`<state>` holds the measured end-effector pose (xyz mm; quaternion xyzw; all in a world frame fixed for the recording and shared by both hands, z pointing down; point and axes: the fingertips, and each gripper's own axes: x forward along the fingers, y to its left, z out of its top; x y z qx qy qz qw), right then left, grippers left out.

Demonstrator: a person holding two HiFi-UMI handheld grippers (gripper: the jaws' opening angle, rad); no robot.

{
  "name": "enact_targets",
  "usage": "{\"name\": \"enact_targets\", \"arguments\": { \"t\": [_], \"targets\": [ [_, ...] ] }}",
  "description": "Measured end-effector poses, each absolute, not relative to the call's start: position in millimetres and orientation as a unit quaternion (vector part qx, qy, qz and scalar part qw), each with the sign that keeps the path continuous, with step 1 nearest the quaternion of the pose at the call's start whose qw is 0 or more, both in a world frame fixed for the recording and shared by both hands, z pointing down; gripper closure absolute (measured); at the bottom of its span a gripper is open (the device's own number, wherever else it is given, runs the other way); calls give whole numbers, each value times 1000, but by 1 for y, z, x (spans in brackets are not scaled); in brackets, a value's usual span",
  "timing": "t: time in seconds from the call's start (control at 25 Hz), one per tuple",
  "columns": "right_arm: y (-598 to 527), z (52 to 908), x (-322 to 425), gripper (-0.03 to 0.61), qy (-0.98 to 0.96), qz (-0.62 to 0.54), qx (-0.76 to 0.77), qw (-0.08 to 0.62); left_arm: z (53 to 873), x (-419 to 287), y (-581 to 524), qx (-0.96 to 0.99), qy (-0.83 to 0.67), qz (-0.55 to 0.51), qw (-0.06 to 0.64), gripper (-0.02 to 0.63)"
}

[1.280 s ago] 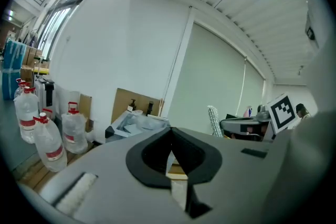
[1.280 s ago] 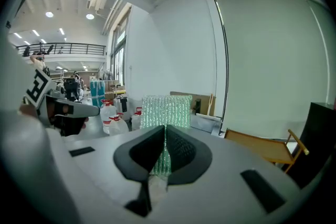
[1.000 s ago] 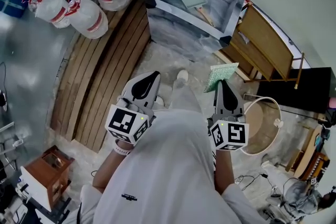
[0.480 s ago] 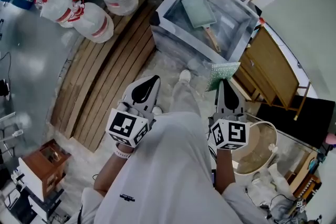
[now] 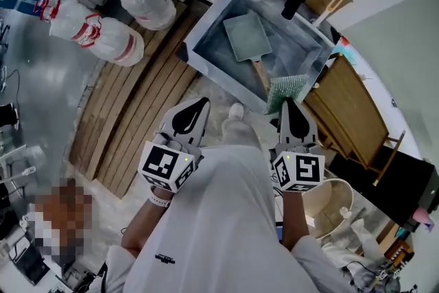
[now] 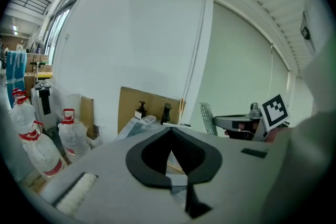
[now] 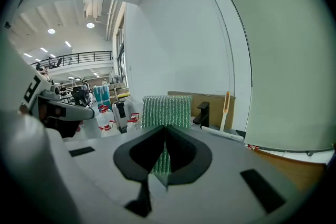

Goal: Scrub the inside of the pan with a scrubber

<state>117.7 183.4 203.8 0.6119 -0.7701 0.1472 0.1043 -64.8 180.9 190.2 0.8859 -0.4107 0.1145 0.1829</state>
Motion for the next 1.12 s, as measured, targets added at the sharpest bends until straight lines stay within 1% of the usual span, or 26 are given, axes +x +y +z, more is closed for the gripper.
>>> {"name": "enact_targets", "arguments": {
  "t": [0.16,0.36,0.68,1.12],
  "targets": [
    [150,208,137,568,-779,156,599,99,190,-37,156,883,-415,119,184,614],
    [122,215,148,568,-781,159,595,103,197,-24,137,880,-416,122,192,614],
    [94,208,139,568,-775,160,601,107,194,-32,104,883,-410,116,197,614],
    [71,209,128,568,-771,155,604,126,185,-35,63,898,-385,113,183,614]
  ]
}}
